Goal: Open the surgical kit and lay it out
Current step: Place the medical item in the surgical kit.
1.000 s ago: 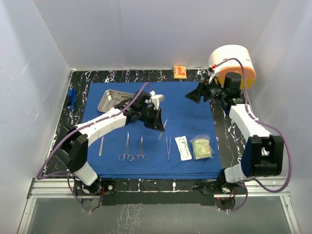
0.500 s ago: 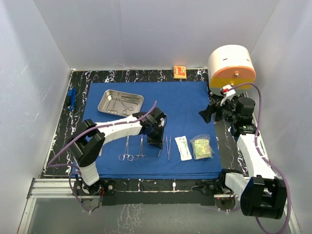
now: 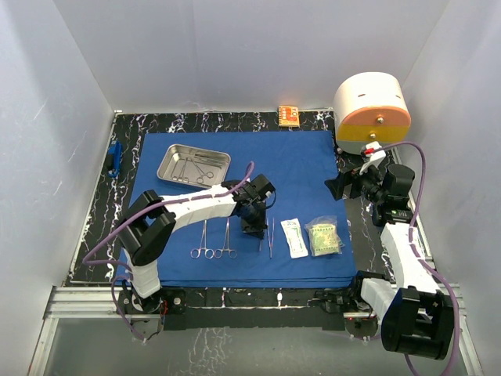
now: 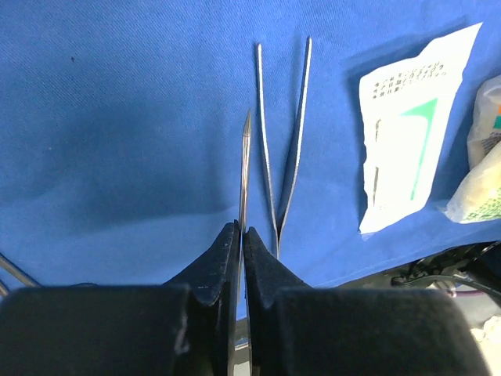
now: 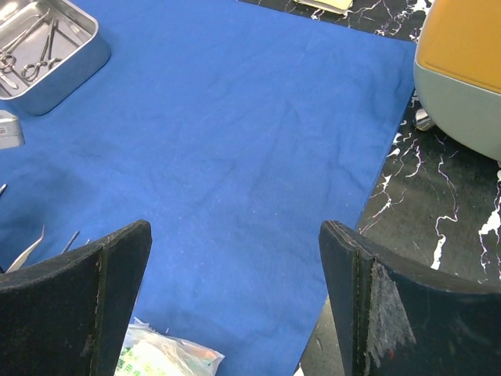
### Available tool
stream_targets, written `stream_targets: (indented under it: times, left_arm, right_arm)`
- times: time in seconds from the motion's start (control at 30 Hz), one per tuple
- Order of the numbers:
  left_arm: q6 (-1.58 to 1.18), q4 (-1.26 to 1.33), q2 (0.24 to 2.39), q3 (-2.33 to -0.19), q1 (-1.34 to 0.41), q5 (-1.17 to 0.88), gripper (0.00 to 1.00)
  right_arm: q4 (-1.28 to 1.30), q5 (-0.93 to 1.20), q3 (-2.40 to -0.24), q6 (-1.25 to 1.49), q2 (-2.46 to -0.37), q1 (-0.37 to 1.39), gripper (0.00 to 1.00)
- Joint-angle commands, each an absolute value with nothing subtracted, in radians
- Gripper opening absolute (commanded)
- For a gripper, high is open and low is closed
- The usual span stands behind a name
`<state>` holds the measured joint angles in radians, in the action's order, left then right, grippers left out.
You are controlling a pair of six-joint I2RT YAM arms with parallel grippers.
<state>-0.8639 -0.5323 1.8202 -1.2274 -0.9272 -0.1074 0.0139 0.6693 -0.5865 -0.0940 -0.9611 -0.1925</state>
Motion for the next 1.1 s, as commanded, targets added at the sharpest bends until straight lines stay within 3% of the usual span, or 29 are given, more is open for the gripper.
stream_targets:
  times: [0.0,1.07]
  left_arm:
    - [-0.922,-0.578,1.828,-1.264,-0.936,-0.086,0.00]
    - [-0.993,-0.545,1.858,-1.223,-0.976,-0.088,0.02]
  right_arm:
    - [-0.069,0.679,-0.579,-0.090,-0.944,-0.201,0.88]
    - [-0.078,0.705,-0.545,-0.094,-0.917,-0.213,0.90]
